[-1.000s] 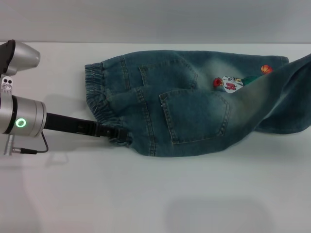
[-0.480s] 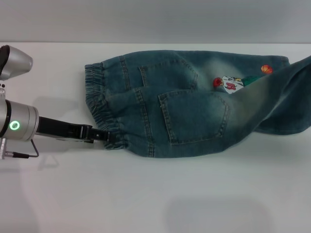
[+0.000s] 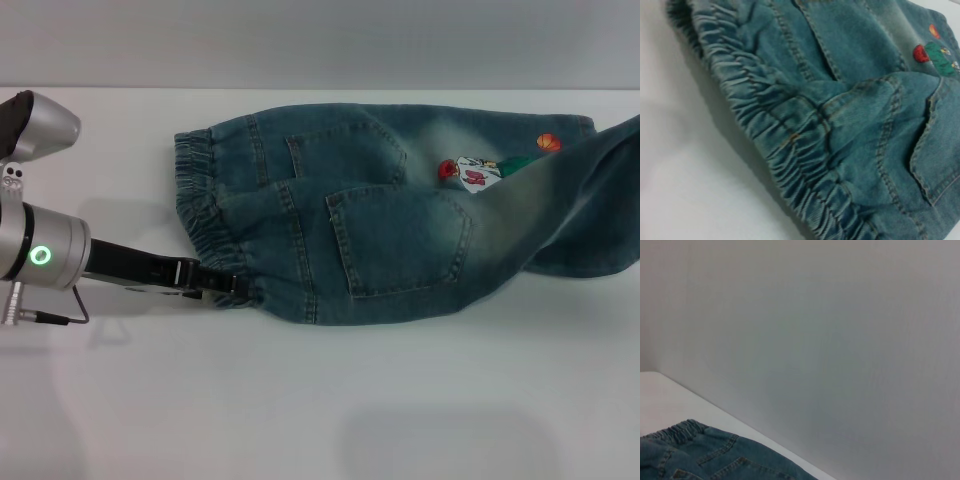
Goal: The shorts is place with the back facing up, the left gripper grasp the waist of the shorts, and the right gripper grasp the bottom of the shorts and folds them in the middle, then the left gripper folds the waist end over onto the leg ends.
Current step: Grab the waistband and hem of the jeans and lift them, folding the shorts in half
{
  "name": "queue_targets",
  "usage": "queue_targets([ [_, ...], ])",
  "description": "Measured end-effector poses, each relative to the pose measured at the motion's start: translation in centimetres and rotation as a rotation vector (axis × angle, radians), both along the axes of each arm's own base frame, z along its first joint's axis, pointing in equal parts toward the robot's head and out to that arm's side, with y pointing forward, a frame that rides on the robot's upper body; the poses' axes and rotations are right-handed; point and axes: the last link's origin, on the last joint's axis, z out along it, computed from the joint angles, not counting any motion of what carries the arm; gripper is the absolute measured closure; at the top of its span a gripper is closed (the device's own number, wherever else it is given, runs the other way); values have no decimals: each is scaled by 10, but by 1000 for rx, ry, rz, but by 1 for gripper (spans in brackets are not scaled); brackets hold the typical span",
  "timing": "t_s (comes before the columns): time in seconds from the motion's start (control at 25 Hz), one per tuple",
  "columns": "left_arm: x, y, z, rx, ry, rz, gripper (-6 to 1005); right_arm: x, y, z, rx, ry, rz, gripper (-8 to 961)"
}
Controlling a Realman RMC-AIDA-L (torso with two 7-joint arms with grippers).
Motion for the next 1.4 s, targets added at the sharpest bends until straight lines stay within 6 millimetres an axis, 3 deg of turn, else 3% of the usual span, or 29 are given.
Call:
queue_targets([
  [1.4, 7, 2, -12, -43, 26, 4, 156, 1, -1, -1, 5, -3, 10, 953],
])
